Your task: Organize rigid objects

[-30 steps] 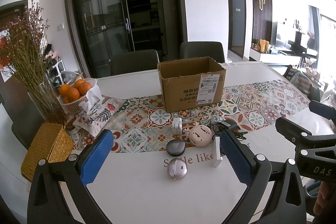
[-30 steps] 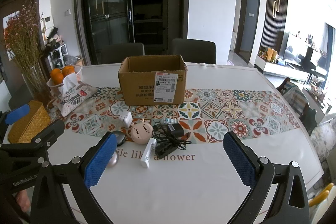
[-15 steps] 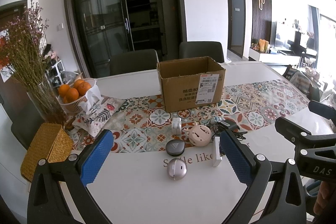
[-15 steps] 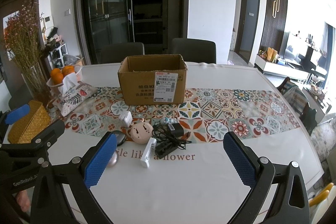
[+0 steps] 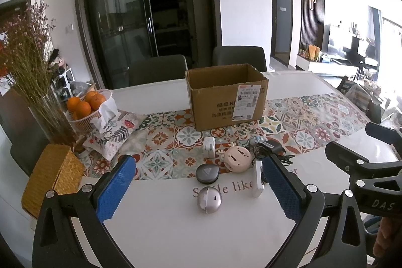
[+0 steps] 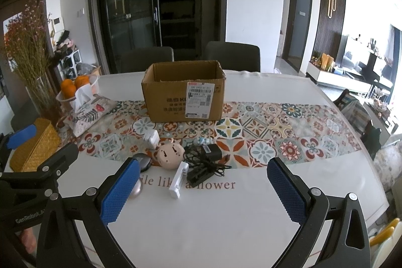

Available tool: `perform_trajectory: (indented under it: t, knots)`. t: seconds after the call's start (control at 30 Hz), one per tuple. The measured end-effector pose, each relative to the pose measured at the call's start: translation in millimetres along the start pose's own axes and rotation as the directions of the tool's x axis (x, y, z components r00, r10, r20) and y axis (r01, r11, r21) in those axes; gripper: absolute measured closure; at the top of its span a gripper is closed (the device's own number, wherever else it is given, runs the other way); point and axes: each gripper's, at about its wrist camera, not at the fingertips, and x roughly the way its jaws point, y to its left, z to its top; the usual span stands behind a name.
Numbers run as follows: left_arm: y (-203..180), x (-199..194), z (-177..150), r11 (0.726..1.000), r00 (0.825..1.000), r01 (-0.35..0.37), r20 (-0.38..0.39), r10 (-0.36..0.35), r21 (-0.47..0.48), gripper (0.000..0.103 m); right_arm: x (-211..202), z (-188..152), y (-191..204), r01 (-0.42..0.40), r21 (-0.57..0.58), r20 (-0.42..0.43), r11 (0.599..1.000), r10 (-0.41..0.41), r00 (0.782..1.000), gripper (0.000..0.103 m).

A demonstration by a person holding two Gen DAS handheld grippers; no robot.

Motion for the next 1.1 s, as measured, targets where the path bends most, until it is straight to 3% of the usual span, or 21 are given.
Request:
perform_trajectory:
  t: [0.47,0.7,0.93,1.1]
  knots:
    - [8.2,49.1,-21.0,0.998,0.992,-0.053,-0.109,0.057,0.043,0.001,49.0,-0.5,12.7,-0.025,-0.065,-0.097,0.998,0.018,0.995,0.001]
    - [11.4,84.4,-39.7,1.000,0.983,-0.001,-0.185,0.006,0.027,0.008,80.1,-9.1,22.4,-0.044,-0.114,-0.144,0.992,0.028,0.989,0.001]
    - [5.2,118.2,-64.8,0.999,0.966,0.029,-0.257,-0.020,0.033,0.011,112.7,-26.8,24.0,-0.073,-0.115,-0.230,0.991,0.045,0.972,0.001]
    - [3.1,141.2,-76.9,0.998,0.951,0.057,-0.305,-0.045,0.030,0.018,138.2,-41.4,23.1,-0.100,-0.076,-0.321,0.992,0.071,0.945,0.005]
